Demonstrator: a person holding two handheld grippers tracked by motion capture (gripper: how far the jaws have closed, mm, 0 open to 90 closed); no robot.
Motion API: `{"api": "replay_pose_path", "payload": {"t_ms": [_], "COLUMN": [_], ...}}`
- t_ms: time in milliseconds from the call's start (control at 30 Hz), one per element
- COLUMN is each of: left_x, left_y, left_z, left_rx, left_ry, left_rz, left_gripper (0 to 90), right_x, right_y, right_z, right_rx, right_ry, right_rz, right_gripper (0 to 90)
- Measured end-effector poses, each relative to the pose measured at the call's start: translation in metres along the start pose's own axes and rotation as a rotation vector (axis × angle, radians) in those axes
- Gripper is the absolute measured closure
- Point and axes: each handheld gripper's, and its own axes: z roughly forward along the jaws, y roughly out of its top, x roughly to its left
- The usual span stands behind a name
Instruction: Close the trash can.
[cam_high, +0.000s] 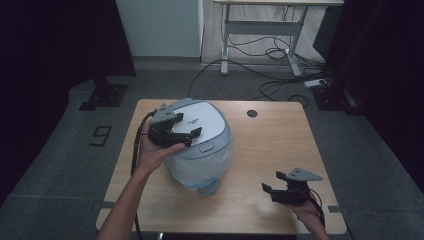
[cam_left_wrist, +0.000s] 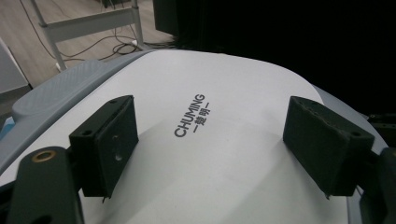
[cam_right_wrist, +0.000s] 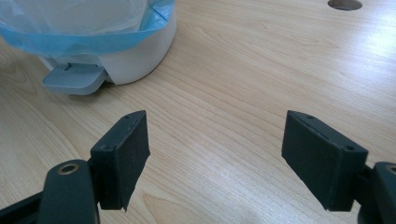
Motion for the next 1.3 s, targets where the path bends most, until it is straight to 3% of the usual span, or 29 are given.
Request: {"api": "replay_pose_path", "payload": {"t_ms": [133,300,333,533,733,900,1300], "left_x": [-0.003,-0.008,-0.01,-0.012,-0.008,-0.008,-0.014], "left_y": [0.006,0.007,0.007,0.01,0.005,-0.002,-0.029], "left_z": [0.0,0.002,0.003,0.001,-0.012,-0.029,-0.062], "left_rx": [0.042,0.052,0.065,0.086,0.028,-0.006,-0.029], "left_ry": [0.013,0.012,0.035,0.019,-0.037,-0.038,-0.024], "left_rz": [0.001,0.008,0.04,0.037,-0.02,-0.025,-0.002], "left_gripper": [18.8,19.7,20.1,22.6,23.0,23.2,22.4], "right_x": [0.0,0.0,0.0,-0.001,-0.004,-0.005,-0.005], "right_y": [0.0,0.0,0.0,0.0,0.0,0.0,0.0], "right_z": [0.001,0.0,-0.001,-0.001,-0.002,-0.003,-0.006], "right_rx": [0.005,0.001,0.002,0.004,-0.002,-0.004,-0.015], "right_ry": [0.0,0.001,0.0,0.0,-0.003,-0.005,-0.009], "right_rz": [0.002,0.003,0.004,0.005,0.011,0.012,0.015], "right_gripper": [22.4,22.4,22.4,22.4,22.4,22.4,22.4]}}
